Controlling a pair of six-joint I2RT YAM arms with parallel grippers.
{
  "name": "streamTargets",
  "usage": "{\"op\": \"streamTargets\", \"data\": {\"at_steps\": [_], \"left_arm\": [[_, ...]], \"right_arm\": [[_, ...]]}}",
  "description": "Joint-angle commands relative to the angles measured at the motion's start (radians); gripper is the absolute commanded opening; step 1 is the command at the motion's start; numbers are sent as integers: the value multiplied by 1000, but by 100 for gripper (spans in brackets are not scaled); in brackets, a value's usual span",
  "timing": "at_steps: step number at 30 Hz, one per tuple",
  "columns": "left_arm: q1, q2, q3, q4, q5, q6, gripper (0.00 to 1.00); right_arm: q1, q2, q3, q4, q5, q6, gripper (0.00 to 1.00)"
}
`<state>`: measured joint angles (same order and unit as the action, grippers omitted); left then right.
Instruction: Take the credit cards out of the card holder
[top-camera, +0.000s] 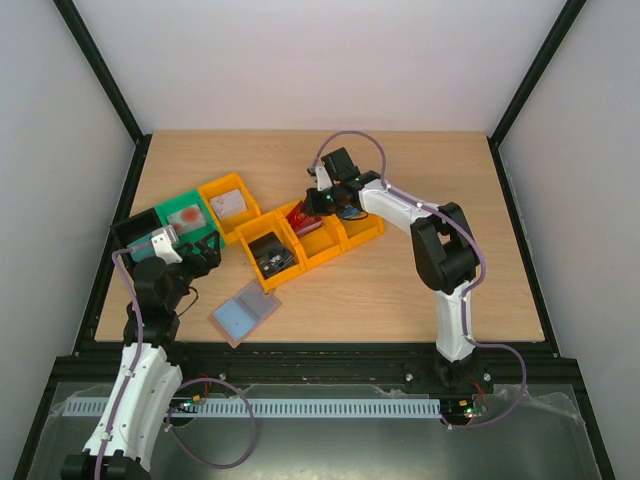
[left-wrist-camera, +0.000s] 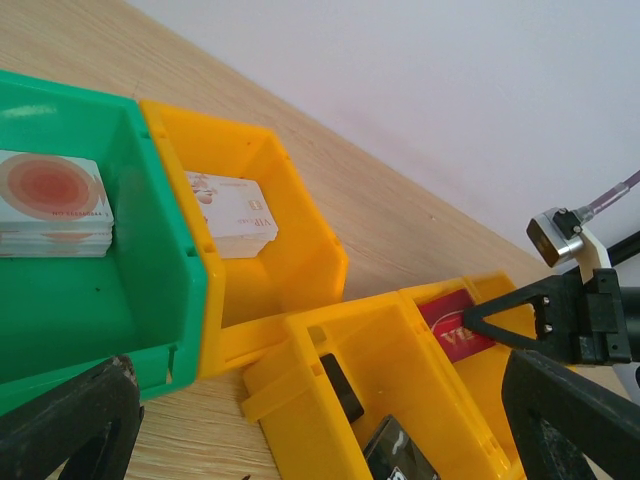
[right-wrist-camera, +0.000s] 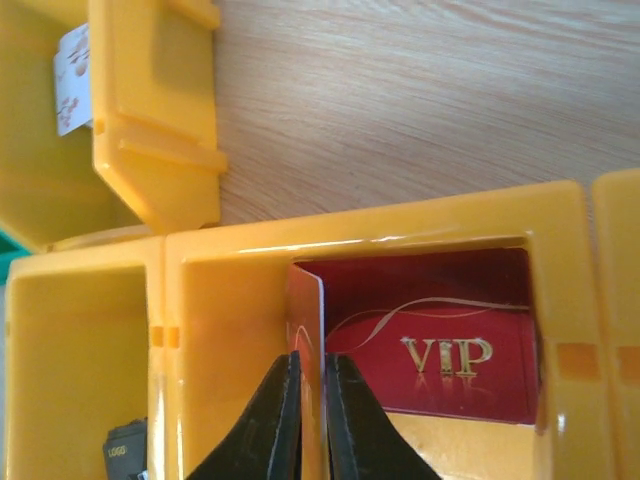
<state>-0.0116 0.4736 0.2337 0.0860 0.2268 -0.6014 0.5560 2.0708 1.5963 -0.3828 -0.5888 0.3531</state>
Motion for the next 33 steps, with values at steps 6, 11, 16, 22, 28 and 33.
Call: {"op": "streamTargets", "data": {"at_steps": [6, 11, 16, 22, 28, 33], "left_arm": [[7, -2, -14, 12, 6, 15, 99], [7, -1, -16, 16, 12, 16, 99], [7, -3, -14, 15, 12, 19, 99], [7, -5, -8, 15, 33, 28, 99], [9, 48, 17, -63, 82, -106, 99], [10, 111, 23, -209, 94, -261, 99]], "right_arm": [[-3, 2, 74, -41, 226, -22, 38], [7, 25, 192, -103, 379, -82, 43], [48, 13, 286, -196, 454, -159, 44], [94, -197, 69, -156, 409, -193, 45], [213, -381, -148, -166, 241, -295, 47], [326, -401, -305, -44, 154, -160, 47]]}}
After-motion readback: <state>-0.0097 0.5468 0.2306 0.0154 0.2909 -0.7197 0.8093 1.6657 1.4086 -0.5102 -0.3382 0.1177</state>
